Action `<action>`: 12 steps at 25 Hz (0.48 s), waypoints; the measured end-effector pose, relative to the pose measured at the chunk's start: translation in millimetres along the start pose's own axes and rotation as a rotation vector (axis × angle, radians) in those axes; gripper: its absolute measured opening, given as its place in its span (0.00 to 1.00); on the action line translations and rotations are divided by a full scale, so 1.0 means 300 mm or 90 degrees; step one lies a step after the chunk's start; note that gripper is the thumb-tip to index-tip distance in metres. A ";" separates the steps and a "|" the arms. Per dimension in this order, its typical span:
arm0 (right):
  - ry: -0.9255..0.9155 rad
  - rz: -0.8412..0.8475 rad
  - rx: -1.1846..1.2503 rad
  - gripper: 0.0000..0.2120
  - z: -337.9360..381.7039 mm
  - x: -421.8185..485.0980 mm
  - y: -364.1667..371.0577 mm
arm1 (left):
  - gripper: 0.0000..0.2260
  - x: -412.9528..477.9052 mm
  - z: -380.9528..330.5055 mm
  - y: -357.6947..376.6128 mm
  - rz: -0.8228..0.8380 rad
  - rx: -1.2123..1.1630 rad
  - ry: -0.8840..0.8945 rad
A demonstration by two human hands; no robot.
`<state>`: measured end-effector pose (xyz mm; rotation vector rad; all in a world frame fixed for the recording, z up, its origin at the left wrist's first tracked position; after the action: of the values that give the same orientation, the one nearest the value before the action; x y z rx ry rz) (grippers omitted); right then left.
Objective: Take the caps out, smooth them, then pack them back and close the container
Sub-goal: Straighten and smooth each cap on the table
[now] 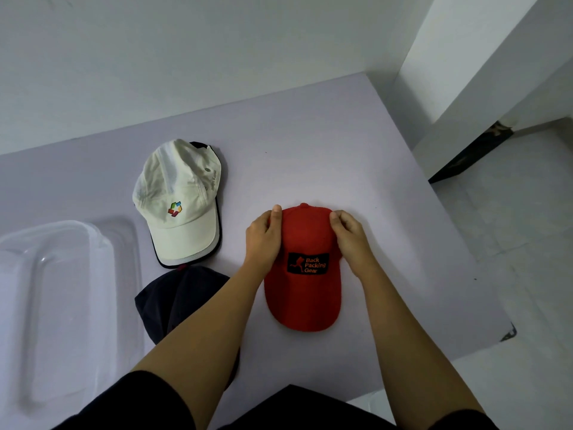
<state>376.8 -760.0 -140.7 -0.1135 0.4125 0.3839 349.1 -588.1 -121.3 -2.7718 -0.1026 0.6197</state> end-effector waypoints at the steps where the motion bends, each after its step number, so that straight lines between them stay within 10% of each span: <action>1: 0.002 -0.016 -0.021 0.14 0.000 0.002 0.000 | 0.24 0.004 0.002 -0.007 0.002 0.004 -0.003; 12: 0.033 -0.016 -0.215 0.15 0.027 0.020 -0.012 | 0.21 0.033 -0.022 -0.069 -0.017 0.120 -0.033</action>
<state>386.3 -759.8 -135.6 -0.4570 0.3940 0.4248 360.8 -568.9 -113.5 -2.5693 -0.0869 0.6597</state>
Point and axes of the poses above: each hand's wrist, its own x-axis towards the middle knuckle, its own y-axis out of the palm, z = x × y, the point moved 2 cm from there along x, towards the middle knuckle, and after that the axes turned 13 degrees about z, right-handed, at the moved point
